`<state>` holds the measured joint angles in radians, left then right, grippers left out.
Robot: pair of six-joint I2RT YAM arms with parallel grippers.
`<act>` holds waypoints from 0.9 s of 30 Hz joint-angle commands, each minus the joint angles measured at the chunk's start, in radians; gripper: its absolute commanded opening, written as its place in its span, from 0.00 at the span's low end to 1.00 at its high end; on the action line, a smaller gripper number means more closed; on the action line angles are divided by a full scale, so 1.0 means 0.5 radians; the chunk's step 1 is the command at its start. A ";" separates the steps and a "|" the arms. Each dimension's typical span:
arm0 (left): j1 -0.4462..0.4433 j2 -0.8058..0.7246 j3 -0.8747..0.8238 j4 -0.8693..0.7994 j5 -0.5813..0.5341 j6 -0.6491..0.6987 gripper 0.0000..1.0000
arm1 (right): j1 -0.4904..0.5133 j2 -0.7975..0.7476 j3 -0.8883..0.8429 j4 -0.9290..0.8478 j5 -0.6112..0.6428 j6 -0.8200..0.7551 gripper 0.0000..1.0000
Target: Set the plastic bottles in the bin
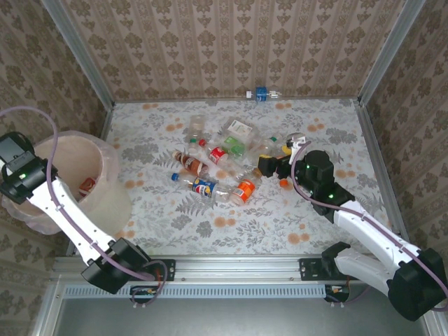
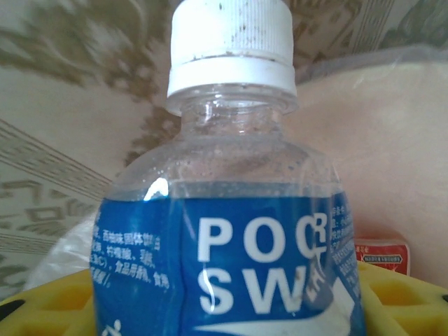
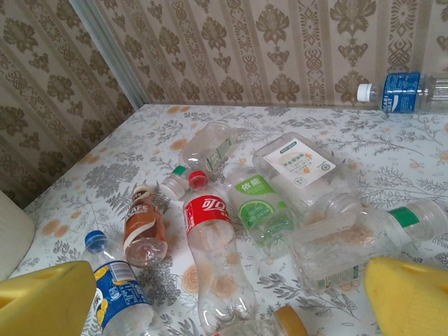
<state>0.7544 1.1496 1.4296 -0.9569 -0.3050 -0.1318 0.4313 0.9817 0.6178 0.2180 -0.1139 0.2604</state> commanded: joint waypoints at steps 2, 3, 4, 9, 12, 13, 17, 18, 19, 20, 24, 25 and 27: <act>0.017 -0.016 -0.076 0.072 0.017 -0.106 0.67 | 0.015 -0.030 0.038 -0.045 -0.023 -0.009 1.00; 0.016 -0.020 -0.082 0.068 0.006 -0.113 0.70 | 0.015 -0.035 0.038 -0.055 -0.018 -0.008 1.00; 0.015 -0.019 -0.078 0.069 0.006 -0.118 0.73 | 0.015 -0.039 0.036 -0.062 -0.016 -0.012 1.00; 0.016 -0.017 -0.017 0.043 0.033 -0.153 0.77 | 0.015 -0.061 0.025 -0.054 0.004 -0.036 1.00; 0.015 -0.025 0.008 0.027 0.008 -0.175 0.79 | 0.018 -0.064 0.017 -0.056 0.016 -0.036 1.00; 0.016 -0.034 0.011 0.026 -0.001 -0.181 0.81 | 0.015 -0.064 0.011 -0.053 0.017 -0.036 1.00; 0.005 -0.072 0.033 0.015 0.032 -0.204 0.84 | 0.015 -0.058 -0.005 -0.049 0.033 -0.025 1.00; -0.009 -0.086 0.041 0.011 0.035 -0.214 0.85 | 0.015 -0.052 -0.007 -0.046 0.045 -0.021 1.00; -0.030 -0.102 0.046 0.014 0.029 -0.224 0.89 | 0.015 -0.044 -0.009 -0.049 0.065 -0.016 1.00; -0.054 -0.125 0.038 0.025 0.017 -0.235 0.91 | 0.015 -0.038 -0.011 -0.052 0.095 -0.011 1.00; -0.156 -0.221 0.022 0.105 0.047 -0.265 0.99 | 0.014 0.039 0.002 -0.142 0.267 0.022 1.00; -0.181 -0.222 0.039 0.093 0.057 -0.272 0.99 | 0.012 0.065 0.015 -0.177 0.291 0.025 1.00; -0.246 -0.214 0.084 0.065 0.084 -0.279 1.00 | 0.012 0.136 0.060 -0.282 0.351 0.039 1.00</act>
<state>0.6609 1.0492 1.4265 -0.9321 -0.2871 -0.2459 0.4328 1.0130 0.6186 0.1650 -0.0196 0.2649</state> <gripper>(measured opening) 0.997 0.996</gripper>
